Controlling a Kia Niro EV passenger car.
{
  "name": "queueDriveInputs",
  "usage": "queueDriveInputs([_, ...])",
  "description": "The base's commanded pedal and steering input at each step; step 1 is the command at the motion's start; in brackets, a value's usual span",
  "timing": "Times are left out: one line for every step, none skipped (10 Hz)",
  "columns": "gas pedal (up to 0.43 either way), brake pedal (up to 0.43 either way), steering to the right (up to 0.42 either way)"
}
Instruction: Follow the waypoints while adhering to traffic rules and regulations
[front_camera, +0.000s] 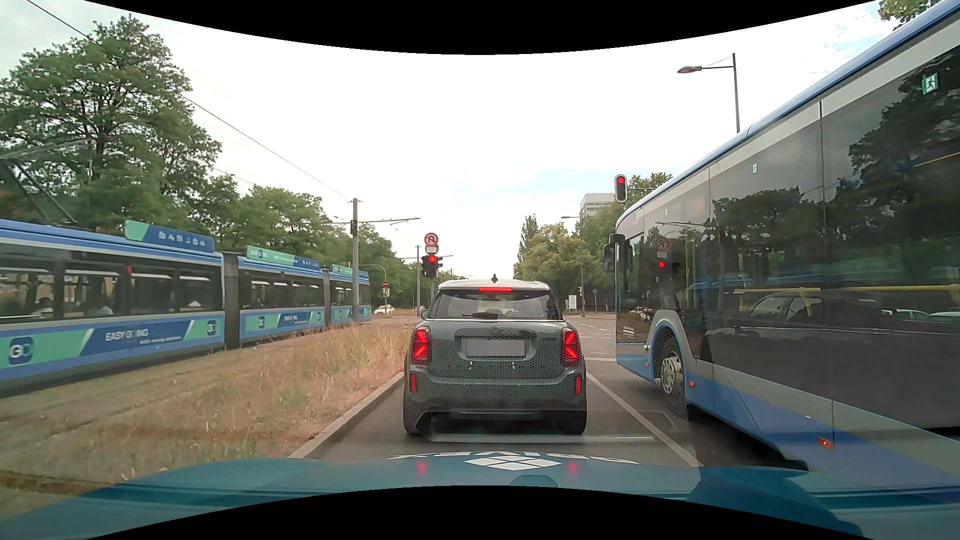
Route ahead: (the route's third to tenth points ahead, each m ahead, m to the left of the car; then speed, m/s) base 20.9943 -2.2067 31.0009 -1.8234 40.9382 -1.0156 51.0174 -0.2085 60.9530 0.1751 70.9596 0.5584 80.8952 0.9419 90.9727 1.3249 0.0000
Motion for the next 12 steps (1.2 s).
queueDriveInputs([0.0, 0.238, 0.0])
queueDriveInputs([0.0, 0.238, -0.001])
queueDriveInputs([0.0, 0.238, 0.0])
queueDriveInputs([0.0, 0.238, 0.0])
queueDriveInputs([0.0, 0.238, -0.001])
queueDriveInputs([0.0, 0.238, 0.0])
queueDriveInputs([0.0, 0.238, 0.0])
queueDriveInputs([0.0, 0.238, 0.0])
queueDriveInputs([0.0, 0.232, -0.001])
queueDriveInputs([0.0, 0.238, -0.001])
queueDriveInputs([0.0, 0.238, -0.001])
queueDriveInputs([0.0, 0.238, -0.001])
